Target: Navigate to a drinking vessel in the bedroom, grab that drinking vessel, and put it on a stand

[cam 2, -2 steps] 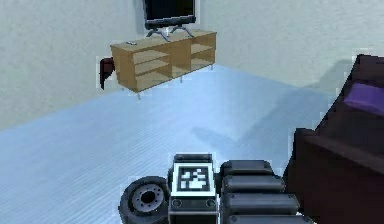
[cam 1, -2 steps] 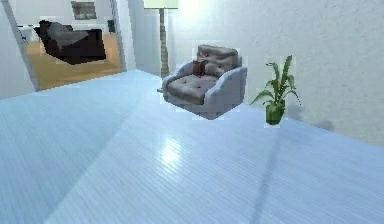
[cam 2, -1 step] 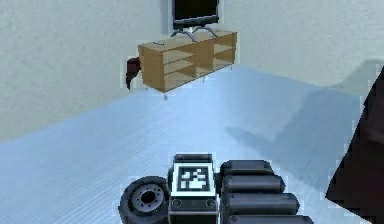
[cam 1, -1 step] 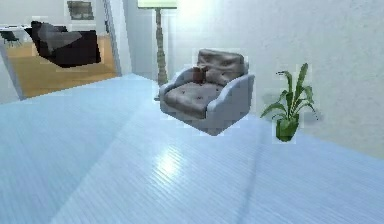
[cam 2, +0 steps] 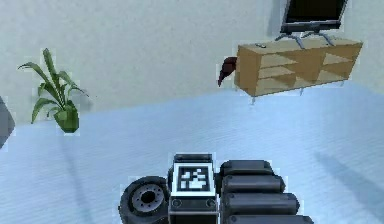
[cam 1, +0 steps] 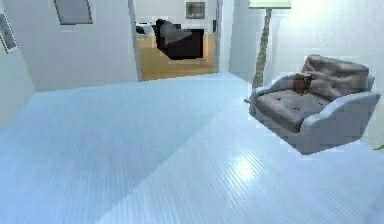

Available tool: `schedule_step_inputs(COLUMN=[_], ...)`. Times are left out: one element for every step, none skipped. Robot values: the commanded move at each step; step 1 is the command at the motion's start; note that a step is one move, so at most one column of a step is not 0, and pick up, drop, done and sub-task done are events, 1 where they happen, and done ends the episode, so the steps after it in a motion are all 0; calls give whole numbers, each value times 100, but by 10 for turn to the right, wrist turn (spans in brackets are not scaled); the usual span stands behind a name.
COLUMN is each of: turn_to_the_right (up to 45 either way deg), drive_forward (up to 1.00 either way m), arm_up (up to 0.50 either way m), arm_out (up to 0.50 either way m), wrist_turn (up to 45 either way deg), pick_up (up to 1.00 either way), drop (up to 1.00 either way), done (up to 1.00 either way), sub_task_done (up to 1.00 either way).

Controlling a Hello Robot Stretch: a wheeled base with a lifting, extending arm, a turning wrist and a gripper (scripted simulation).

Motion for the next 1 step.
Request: schedule_step_inputs(turn_to_the_right=[0], drive_forward=[100], arm_up=[0], arm_out=[0], wrist_turn=[0], pick_up=[0], drop=[0], done=[0], sub_task_done=[0])
